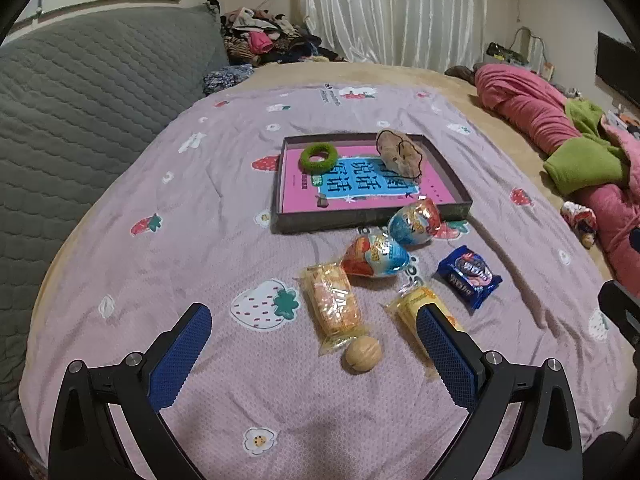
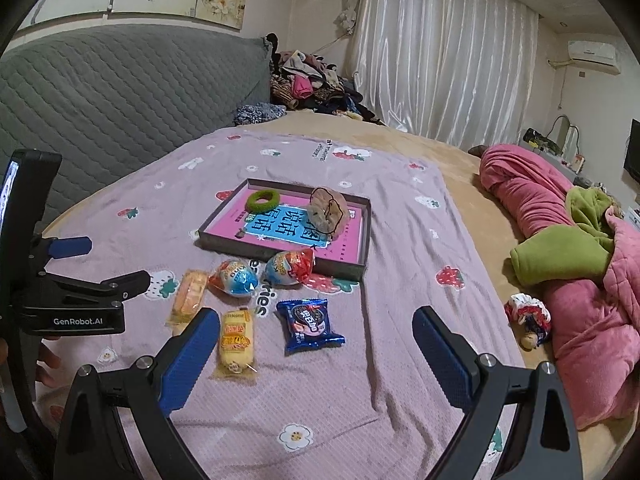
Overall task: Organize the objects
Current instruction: 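Lift both tools away from the tray and move toward the snacks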
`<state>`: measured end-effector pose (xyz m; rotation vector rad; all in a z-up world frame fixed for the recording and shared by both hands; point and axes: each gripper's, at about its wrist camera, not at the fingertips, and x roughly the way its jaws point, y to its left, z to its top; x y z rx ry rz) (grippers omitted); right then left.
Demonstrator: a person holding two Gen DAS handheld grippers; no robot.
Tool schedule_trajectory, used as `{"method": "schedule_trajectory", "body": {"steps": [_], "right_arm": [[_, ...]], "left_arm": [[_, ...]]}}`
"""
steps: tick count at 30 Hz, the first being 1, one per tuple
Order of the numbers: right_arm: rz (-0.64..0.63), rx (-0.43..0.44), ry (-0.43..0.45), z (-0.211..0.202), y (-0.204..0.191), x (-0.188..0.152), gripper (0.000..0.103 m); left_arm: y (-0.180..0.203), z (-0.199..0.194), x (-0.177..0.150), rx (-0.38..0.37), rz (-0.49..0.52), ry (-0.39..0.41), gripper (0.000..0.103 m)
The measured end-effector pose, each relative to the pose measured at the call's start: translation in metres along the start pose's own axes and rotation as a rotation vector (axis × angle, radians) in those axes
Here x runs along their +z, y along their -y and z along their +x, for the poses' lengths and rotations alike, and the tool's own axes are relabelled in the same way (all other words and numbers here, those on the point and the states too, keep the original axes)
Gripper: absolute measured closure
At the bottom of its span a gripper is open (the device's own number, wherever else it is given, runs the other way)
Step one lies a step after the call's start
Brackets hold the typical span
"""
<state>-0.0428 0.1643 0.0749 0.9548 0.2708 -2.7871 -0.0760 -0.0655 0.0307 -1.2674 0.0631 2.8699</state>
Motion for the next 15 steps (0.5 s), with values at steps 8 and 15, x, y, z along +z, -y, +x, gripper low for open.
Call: {"method": "schedule_trajectory", "body": {"steps": [8,15], "right_arm": [[-0.004,-0.002,-0.032,0.015,0.004,-0.011,0.005],[0.016,0.001,-0.051,0.032,0.011,-0.019,0.005]], "left_arm": [[0.005,0.020,-0.011,-0.015,0.007,-0.034,0.001],[0.006,0.039,-0.016,-0.018,0.000,-0.066,0.001]]}}
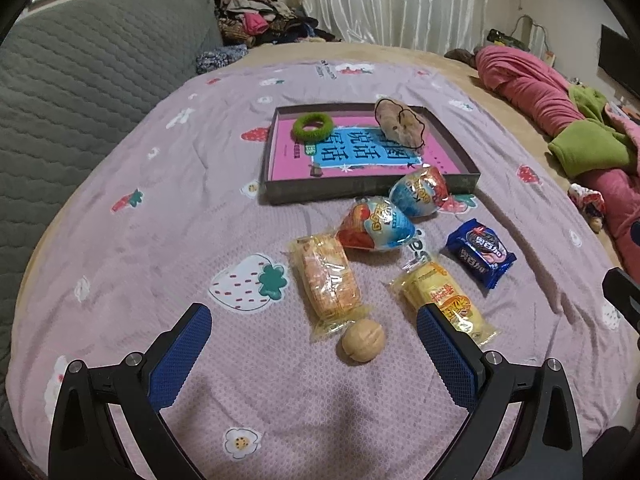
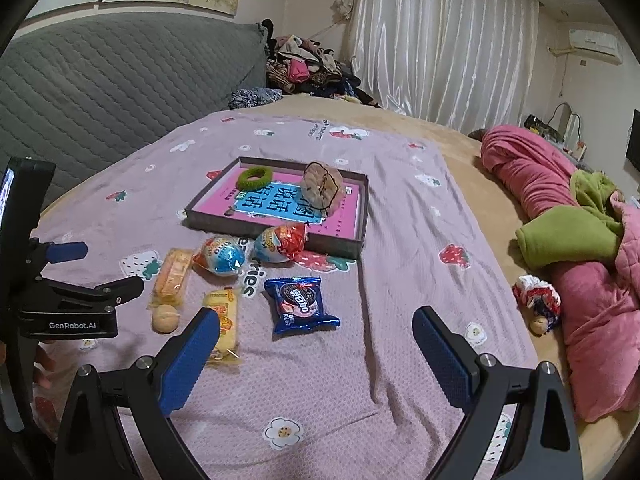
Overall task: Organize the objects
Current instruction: 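Lift both tools away from the tray and move toward the snacks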
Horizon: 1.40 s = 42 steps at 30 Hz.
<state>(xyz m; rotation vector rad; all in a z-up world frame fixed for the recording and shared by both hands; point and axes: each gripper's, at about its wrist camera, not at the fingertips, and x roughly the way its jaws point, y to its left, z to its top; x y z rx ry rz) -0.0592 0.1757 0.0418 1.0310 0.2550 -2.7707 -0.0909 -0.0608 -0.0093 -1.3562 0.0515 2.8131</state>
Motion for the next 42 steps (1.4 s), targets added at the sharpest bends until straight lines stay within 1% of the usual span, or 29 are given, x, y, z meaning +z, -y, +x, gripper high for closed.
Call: {"method": "schedule_trajectory", "body": {"steps": [22,42], "right_arm": [[0.005,-0.001,-0.068,0.041,0.004,-0.009,0.005],[0.008,0.018,-0.136,0.084,0.010,-0.009,0.005]], "left_arm": [[-0.002,0.028,0.002,-0.004,-0.004,-0.041,0.001],[-0.002,0.060,0.010,-0.016,-0.018,-0.071,0.001]]}}
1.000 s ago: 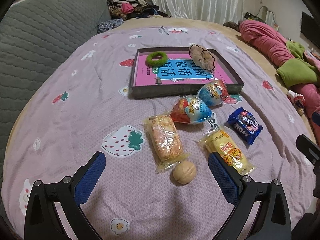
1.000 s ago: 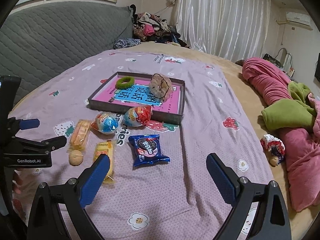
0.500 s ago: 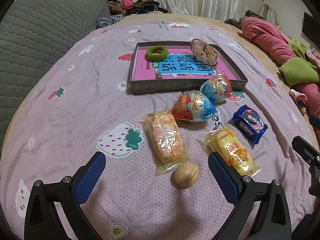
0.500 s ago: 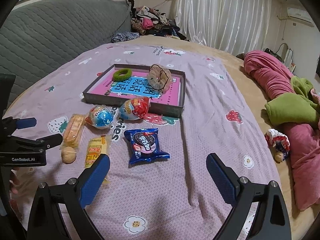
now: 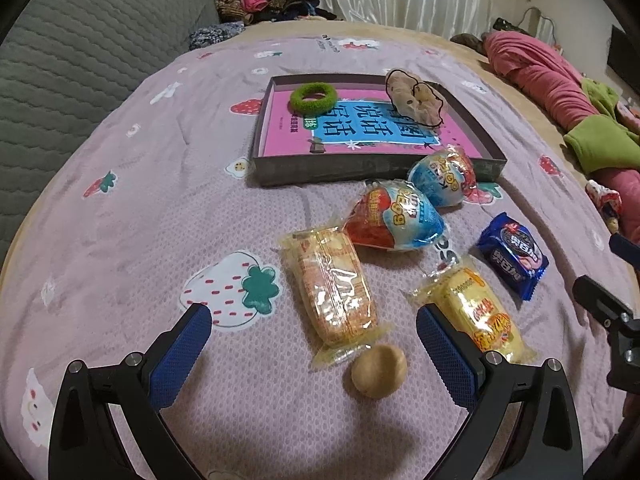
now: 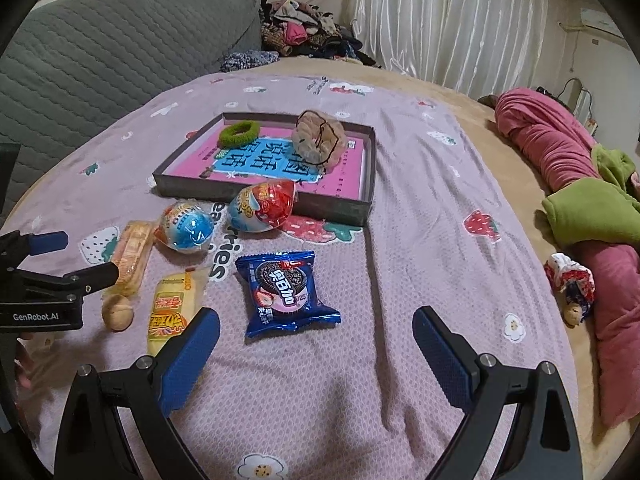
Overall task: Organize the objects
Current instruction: 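Lift both tools away from the tray and move toward the snacks, then grasp the wafer snack pack with the left tool while the right tool grasps the blue cookie pack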
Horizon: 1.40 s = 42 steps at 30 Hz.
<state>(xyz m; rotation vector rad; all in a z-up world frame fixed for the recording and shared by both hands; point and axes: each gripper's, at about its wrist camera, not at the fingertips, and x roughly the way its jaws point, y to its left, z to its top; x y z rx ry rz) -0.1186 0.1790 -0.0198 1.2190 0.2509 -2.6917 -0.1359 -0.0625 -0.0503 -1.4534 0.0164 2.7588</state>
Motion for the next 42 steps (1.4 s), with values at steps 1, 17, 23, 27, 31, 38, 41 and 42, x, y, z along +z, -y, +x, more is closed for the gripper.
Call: {"method": "schedule_trajectory", "body": {"steps": [1,17,23,27,31,38,41,42], "right_arm": [[-0.002,0.001,-0.006,0.003,0.000,0.000,0.005],[-0.010,0.018,-0.078,0.048,0.001,0.005,0.005],[-0.015,0.027,-0.092,0.061,-0.002,0.007,0.005],[-0.025,0.028,-0.106,0.071,-0.006,0.007,0.005],[-0.026,0.031,-0.109,0.078,-0.008,0.007,0.005],[-0.009,0.049,-0.110,0.087,-0.008,0.007,0.015],[-0.008,0.059,-0.105,0.087,-0.008,0.006,0.017],[-0.011,0.060,-0.103,0.087,-0.009,0.006,0.021]], "left_arm": [[0.000,0.003,0.001,0.000,-0.001,-0.006,0.001],[-0.003,0.045,0.013,0.001,-0.030,-0.056,0.001],[-0.007,0.056,0.014,0.019,-0.038,-0.070,0.001],[-0.009,0.062,0.015,0.018,-0.040,-0.078,0.001],[-0.008,0.069,0.017,0.011,-0.042,-0.084,0.001],[-0.007,0.071,0.017,-0.007,-0.035,-0.078,0.010],[-0.005,0.070,0.017,-0.014,-0.032,-0.077,0.018],[-0.005,0.069,0.017,-0.015,-0.033,-0.074,0.020]]}}
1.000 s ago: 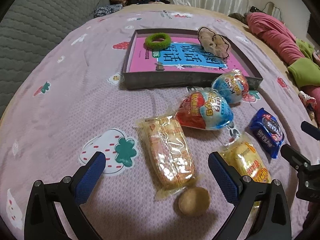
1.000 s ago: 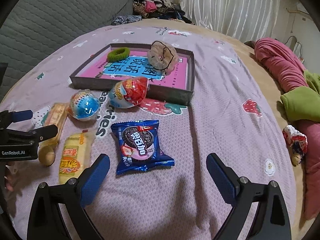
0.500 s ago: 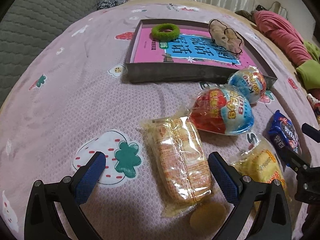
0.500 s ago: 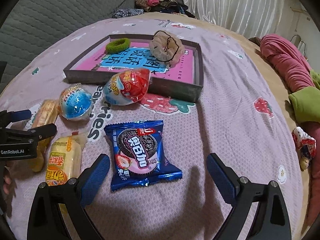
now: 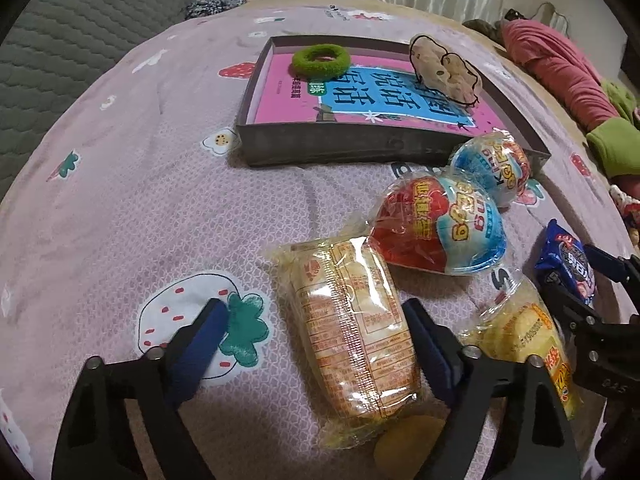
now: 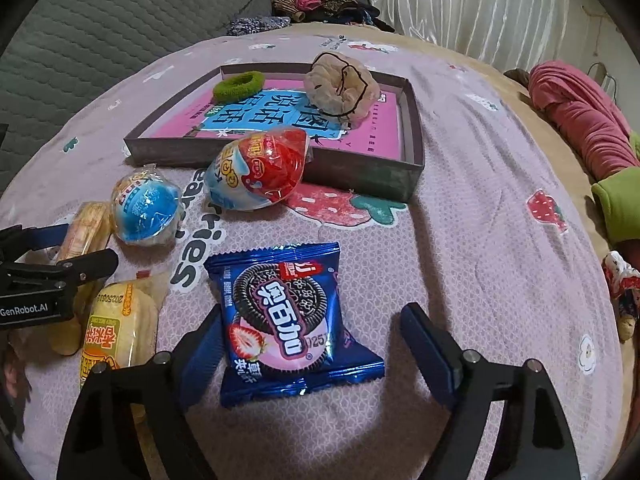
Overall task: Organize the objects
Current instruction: 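Grasp the wafer snack pack with the left tool while the right tool grasps the blue cookie pack, then lift and carry both snack packs toward the tray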
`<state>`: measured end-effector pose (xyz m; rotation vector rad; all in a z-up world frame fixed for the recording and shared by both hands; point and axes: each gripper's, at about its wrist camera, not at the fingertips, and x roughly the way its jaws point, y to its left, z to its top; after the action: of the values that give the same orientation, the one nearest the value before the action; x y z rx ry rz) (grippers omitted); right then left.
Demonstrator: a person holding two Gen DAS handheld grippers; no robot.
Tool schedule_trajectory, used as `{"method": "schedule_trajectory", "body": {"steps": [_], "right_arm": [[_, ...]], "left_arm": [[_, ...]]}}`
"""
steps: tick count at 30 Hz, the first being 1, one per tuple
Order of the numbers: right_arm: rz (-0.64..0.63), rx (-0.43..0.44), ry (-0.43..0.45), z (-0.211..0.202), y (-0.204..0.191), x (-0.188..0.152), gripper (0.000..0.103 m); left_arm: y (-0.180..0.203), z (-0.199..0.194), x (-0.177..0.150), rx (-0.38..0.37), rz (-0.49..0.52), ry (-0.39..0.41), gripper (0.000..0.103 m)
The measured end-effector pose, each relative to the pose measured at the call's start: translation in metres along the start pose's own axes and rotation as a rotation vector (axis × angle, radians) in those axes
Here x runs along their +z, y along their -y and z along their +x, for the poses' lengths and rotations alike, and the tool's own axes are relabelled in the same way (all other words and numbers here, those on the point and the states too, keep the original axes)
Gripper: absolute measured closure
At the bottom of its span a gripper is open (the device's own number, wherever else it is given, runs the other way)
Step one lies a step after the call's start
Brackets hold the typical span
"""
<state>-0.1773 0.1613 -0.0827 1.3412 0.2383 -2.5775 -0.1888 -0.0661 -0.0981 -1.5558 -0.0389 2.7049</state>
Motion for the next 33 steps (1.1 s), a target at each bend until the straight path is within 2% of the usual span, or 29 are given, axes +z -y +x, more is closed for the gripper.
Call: {"method": "schedule_trajectory", "body": {"steps": [3,7,9,11,18,24,33], "right_arm": [[0.001,0.021,0.007,-0.002,-0.001,0.000,0.031],[0.000,0.039,0.010,-0.004,-0.004,-0.001,0.041],[0.001,0.052,0.013,-0.005,-0.005,-0.001,0.051],[-0.006,0.046,0.013,-0.007,-0.006,-0.001,0.051],[0.000,0.038,0.019,-0.013,-0.005,0.000,0.051],[-0.004,0.022,0.033,-0.023,-0.004,0.001,0.051],[-0.006,0.047,0.079,-0.055,-0.012,0.002,0.051]], "left_arm": [[0.002,-0.003,-0.001,-0.009,0.005,0.001,0.033],[0.005,-0.006,-0.001,-0.026,0.013,-0.002,0.055],[0.006,-0.007,-0.001,-0.025,0.017,-0.001,0.057],[0.007,-0.007,-0.001,-0.030,0.022,-0.002,0.061],[0.003,-0.013,0.001,-0.056,0.003,0.014,0.063],[0.005,-0.021,0.001,-0.051,0.014,0.027,0.063],[0.005,-0.053,0.000,-0.034,0.024,0.075,0.063]]}}
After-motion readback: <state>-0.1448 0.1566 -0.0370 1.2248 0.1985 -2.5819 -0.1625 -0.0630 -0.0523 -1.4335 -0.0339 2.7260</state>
